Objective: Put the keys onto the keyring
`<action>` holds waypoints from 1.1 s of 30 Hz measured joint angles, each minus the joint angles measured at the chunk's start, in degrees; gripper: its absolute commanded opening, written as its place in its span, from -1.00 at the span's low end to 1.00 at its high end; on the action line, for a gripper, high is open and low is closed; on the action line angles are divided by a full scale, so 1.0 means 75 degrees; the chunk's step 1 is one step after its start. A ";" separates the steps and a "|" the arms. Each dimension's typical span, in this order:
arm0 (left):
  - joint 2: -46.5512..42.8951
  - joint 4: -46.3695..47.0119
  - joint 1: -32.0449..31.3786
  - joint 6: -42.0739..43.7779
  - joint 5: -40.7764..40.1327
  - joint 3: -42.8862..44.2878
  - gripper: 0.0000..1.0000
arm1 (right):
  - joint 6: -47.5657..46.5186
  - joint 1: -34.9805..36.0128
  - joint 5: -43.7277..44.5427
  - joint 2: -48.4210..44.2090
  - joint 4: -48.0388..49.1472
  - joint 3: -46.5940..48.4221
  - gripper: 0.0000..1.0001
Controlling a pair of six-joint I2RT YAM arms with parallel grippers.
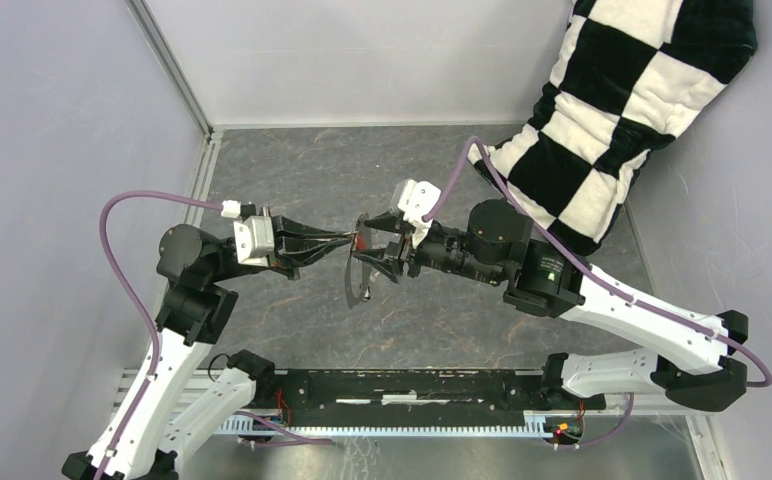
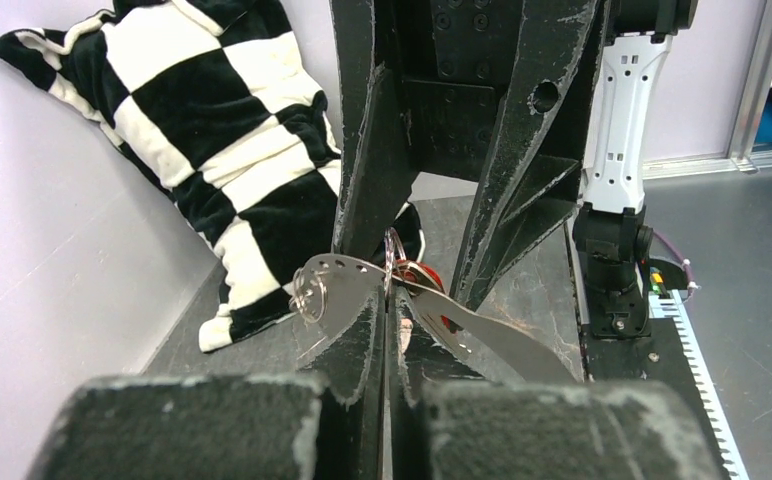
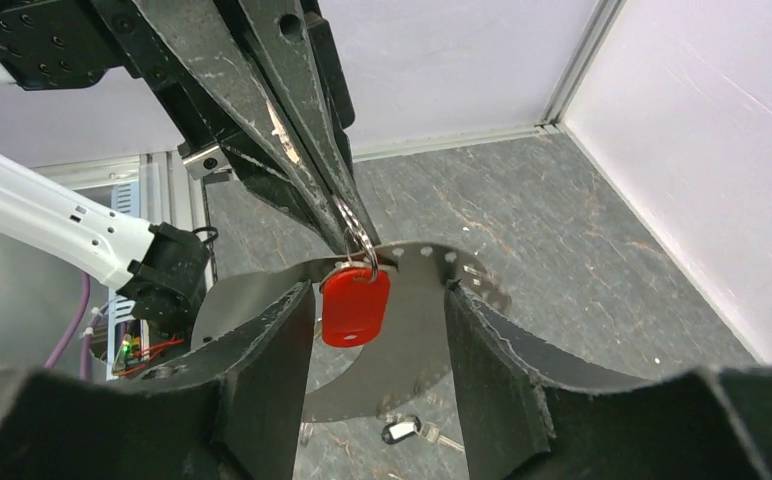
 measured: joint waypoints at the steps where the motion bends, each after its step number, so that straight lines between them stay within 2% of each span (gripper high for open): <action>1: -0.0006 0.0000 0.0000 0.0000 0.0000 0.0000 -0.96 | 0.0006 0.0000 -0.0026 0.0020 0.0067 0.0000 -0.04; 7: -0.0041 -0.0093 0.0006 0.0012 -0.0052 -0.0009 -0.96 | 0.0006 0.0000 -0.0143 0.0061 0.0134 0.0000 -0.68; 11: -0.0085 -0.0242 0.0015 0.0090 -0.0114 -0.0009 -0.96 | -0.0026 -0.0026 -0.0082 0.0023 0.0032 -0.0006 -0.83; 18: -0.0114 -0.0472 -0.0038 0.0289 -0.0096 -0.0009 -0.96 | -0.0064 -0.0052 -0.0082 -0.0085 -0.0219 -0.0017 -0.93; 33: -0.0108 -0.0874 -0.0035 0.0714 0.0038 -0.0009 -0.96 | -0.0146 -0.0055 -0.0542 -0.0160 -0.0991 -0.0052 -0.96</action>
